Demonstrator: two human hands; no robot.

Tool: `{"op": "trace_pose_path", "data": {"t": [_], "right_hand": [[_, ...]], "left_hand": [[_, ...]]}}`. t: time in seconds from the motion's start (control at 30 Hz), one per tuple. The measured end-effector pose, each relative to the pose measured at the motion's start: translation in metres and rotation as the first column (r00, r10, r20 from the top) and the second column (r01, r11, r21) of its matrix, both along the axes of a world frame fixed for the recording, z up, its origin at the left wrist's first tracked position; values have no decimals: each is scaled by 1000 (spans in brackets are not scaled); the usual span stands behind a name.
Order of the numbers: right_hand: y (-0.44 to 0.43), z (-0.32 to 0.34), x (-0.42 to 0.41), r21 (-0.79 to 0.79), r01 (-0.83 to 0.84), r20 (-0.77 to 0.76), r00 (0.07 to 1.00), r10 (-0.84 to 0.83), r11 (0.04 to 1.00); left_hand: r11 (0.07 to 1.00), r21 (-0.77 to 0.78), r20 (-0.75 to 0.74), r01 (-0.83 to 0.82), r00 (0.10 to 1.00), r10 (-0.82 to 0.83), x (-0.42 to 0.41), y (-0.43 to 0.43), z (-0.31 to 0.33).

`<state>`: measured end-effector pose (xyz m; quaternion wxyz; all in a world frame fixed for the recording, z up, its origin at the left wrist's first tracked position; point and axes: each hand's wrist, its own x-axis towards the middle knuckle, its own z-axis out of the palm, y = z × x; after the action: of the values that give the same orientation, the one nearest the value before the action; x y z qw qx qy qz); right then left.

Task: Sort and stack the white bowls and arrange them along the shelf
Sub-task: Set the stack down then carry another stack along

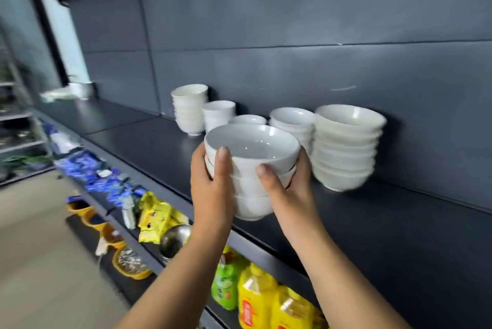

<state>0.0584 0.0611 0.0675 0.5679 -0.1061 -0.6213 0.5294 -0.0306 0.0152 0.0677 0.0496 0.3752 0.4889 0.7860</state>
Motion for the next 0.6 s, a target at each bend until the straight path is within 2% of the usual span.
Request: {"op": "trace_pose_path", "data": {"t": [0.13, 0.4, 0.6], "right_hand": [[-44, 2, -78, -20, -152, -42, 988, 152, 988], [-159, 10, -247, 40, -455, -35, 889, 457, 890], [-231, 8, -358, 12, -530, -1, 848, 530, 848]], "left_hand": [[990, 1, 12, -138, 990, 138, -70, -58, 7], [920, 23, -197, -392, 900, 388, -223, -207, 11], [845, 45, -204, -533, 823, 530, -311, -287, 12]]}}
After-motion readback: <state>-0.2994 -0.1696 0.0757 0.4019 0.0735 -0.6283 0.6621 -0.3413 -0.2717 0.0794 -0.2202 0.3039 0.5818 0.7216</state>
